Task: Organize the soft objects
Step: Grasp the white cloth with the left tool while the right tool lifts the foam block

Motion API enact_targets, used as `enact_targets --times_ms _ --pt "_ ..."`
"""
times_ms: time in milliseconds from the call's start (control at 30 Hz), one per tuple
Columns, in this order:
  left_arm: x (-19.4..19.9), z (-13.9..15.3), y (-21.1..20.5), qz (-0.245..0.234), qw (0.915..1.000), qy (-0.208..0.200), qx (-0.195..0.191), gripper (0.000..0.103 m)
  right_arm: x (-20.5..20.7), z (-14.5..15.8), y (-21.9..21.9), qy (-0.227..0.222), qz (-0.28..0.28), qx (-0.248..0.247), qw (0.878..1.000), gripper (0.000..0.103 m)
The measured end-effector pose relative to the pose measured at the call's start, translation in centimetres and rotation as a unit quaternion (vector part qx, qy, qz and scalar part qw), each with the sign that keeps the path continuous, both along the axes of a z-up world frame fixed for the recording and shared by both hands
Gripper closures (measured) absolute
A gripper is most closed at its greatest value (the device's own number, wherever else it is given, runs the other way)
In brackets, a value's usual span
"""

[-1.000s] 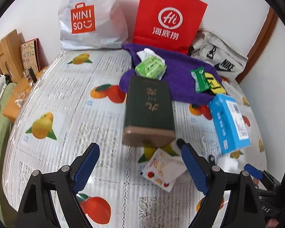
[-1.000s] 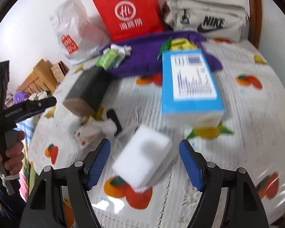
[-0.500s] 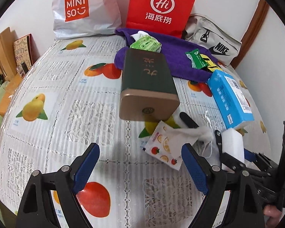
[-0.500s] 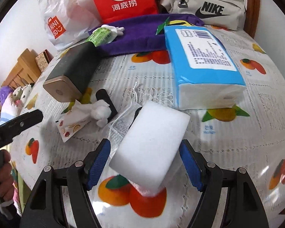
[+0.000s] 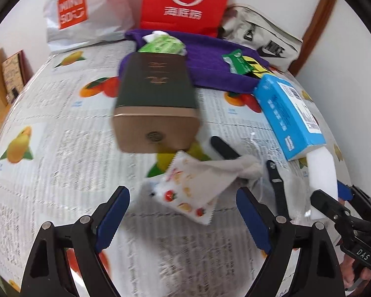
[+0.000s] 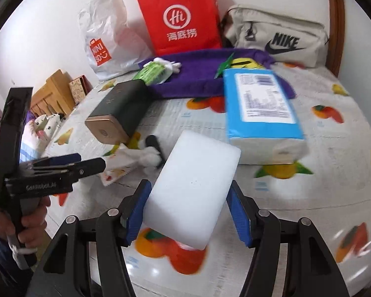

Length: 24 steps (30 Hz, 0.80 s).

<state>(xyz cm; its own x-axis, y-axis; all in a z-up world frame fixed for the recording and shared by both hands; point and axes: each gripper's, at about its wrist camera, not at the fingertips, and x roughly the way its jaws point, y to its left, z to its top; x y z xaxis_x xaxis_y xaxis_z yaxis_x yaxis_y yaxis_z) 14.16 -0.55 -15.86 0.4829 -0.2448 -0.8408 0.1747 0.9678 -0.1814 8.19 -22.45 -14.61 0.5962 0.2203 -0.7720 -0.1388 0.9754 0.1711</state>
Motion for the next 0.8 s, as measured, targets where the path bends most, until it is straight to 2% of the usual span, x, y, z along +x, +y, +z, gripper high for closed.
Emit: enact_targets --times_ms 133,300,467,633,800 --pt "0.7 -0.1 -2.2 -0.022 0.9997 -0.005 0.011 0.016 -0.5 -0.4 -2.4 -0.003 -0.018 -0.021 1.000 0.041" --pt "1.5 -0.5 -4.8 -0.044 0.9990 -0.003 0.007 0.016 -0.3 -2.2 -4.7 0.013 -0.039 -0.038 0.998 0.041" --pt "2.4 -1.9 -7.0 -0.052 0.9974 0.000 0.050 0.016 -0.1 -3.9 -5.6 0.030 -0.039 -0.023 0.999 0.041" --pt "2.7 -2.2 -6.7 -0.047 0.9982 -0.006 0.037 0.018 0.0 -4.6 -5.3 0.026 -0.033 -0.026 0.999 0.040" --pt "2.8 -2.1 -5.7 -0.045 0.9987 -0.006 0.024 0.053 0.1 -4.7 -5.3 0.023 -0.035 -0.022 0.999 0.040"
